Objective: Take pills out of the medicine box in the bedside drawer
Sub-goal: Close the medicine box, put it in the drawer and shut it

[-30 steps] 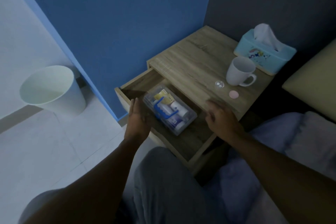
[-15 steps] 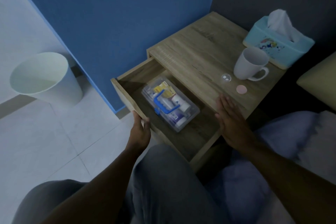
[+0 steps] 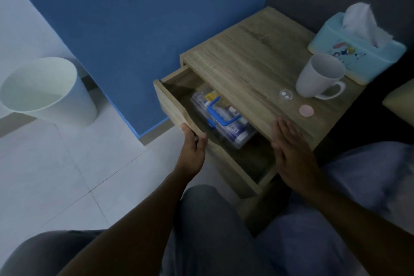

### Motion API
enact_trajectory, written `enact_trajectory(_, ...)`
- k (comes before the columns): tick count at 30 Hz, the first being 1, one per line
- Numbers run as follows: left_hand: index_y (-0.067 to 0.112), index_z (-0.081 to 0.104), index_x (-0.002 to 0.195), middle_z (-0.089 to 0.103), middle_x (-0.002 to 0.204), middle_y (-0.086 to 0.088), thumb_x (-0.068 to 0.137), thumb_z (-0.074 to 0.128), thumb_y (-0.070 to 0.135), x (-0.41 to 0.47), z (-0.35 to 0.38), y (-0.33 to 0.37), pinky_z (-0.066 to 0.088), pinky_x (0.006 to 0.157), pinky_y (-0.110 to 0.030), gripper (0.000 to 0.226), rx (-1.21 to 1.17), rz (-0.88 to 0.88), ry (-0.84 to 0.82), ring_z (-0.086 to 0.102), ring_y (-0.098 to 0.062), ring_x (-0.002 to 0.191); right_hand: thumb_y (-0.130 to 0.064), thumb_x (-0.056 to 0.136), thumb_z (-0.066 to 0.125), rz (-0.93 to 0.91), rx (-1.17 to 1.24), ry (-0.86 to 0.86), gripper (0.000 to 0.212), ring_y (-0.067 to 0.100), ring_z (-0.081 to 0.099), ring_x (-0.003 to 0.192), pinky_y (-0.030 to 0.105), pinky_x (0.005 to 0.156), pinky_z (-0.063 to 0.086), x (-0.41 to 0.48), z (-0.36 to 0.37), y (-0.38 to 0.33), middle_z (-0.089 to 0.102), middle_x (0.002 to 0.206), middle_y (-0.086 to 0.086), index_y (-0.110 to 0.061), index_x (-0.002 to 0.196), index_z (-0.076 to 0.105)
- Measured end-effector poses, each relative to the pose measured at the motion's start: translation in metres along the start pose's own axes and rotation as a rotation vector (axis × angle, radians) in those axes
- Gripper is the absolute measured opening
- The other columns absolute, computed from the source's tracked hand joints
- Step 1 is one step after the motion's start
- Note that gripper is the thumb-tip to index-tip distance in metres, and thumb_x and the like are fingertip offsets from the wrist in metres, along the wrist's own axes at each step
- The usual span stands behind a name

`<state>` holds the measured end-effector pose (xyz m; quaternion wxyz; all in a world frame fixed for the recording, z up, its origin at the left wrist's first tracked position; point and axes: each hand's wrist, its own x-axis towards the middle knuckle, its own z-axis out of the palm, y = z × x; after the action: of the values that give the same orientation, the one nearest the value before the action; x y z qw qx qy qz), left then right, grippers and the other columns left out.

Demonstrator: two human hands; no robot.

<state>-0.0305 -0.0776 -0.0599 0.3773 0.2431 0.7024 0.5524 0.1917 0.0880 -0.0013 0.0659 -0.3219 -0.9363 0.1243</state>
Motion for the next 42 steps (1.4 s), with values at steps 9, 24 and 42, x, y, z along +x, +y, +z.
enact_trajectory(9, 0.032, -0.02, 0.15, 0.02, 0.154, 0.013, 0.097, 0.04, 0.049, 0.039, 0.039, 0.017, 0.037, 0.089, -0.003, 0.082, -0.045, -0.021, -0.036, 0.032, -0.001, 0.127, -0.026, 0.101, 0.033, 0.021, 0.047, 0.002, 0.056, 0.023, 0.017, 0.153, 0.044, 0.125, 0.016, 0.001, 0.001, 0.0, 0.026, 0.163, 0.009, -0.007, 0.153, 0.033)
enact_trajectory(24, 0.024, -0.016, 0.152, 0.014, 0.162, 0.0, 0.099, 0.038, 0.041, 0.075, 0.083, 0.036, 0.022, 0.115, -0.032, 0.078, -0.023, 0.002, 0.009, 0.02, -0.019, 0.147, -0.027, 0.1, 0.029, 0.024, -0.062, 0.082, 0.056, 0.023, 0.027, 0.15, 0.044, 0.122, 0.025, -0.004, 0.005, -0.008, 0.033, 0.161, 0.011, -0.005, 0.151, 0.037)
enact_trajectory(42, 0.025, 0.019, 0.154, 0.044, 0.15, -0.007, 0.1, 0.043, 0.024, 0.052, 0.053, 0.07, 0.041, 0.072, -0.007, 0.059, 0.434, -0.012, -0.037, 0.05, 0.011, 0.085, -0.025, 0.1, 0.028, 0.083, -0.037, -0.11, 0.058, 0.025, 0.014, 0.154, 0.038, 0.124, 0.009, 0.006, -0.004, -0.009, 0.02, 0.165, 0.009, -0.007, 0.155, 0.026)
